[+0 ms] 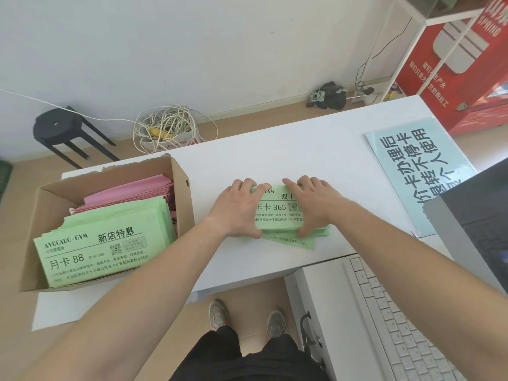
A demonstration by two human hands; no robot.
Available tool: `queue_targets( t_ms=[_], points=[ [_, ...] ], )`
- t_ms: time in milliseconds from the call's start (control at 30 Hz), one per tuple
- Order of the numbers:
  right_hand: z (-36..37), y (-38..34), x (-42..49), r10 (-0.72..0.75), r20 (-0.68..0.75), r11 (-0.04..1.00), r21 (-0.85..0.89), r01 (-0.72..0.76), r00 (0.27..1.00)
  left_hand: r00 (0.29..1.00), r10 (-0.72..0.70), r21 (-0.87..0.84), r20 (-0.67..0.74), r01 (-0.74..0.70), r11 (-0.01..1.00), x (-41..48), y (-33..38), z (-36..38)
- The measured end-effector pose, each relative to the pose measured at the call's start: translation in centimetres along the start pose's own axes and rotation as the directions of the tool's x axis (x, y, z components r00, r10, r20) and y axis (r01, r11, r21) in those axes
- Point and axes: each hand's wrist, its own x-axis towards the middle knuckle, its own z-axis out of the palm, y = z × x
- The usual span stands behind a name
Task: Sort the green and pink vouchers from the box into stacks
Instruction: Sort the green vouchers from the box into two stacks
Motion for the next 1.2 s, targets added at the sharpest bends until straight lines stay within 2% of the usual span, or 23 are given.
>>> queue_targets(
  t_ms=[167,300,433,600,767,900,1200],
  points=[
    [-1.3,0.2,-0.1,0.016,-0.025,0.999,-0.047,-0.017,1.000,0.999,0.040,-0.005,-0.008,-0.041,0.999,0.7,-0.7,-1.9],
    [-2.4,-0.4,-0.8,0.022,-0.007,0.999,-0.048,-0.022,1.000,0.997,0.065,-0.027,0.044,-0.063,0.998,0.2,-1.6,-2.4],
    [-0.6,-1.6,-0.6,0.027,0.041,0.998,-0.054,-0.025,0.999,0.994,0.048,0.012,0.101,-0.049,0.999,-0.5,-1.1,-0.6],
    [1.5,-1.1,-0.5,0.054,-0.005,0.998,-0.040,-0.055,0.999,0.998,0.011,0.037,0.056,-0.013,0.999,-0.5,0.1,2.4],
    [2.0,-0.5,-0.3,0.022,-0.017,1.000,-0.013,-0.022,1.000,0.986,0.009,-0.007,0.169,-0.008,1.000,0.0,-0.6,2.7],
    [2.1,-0.2,-0.2,0.005,-0.043,0.999,-0.044,-0.006,0.999,0.994,0.038,0.019,0.103,-0.040,0.999,-0.2,-0.6,2.6],
    [0.2,-0.9,1.1,-0.068,-0.042,0.980,-0.189,0.059,0.997,0.993,-0.100,0.067,0.068,0.095,0.993,-1.2,0.3,3.2]
  ],
)
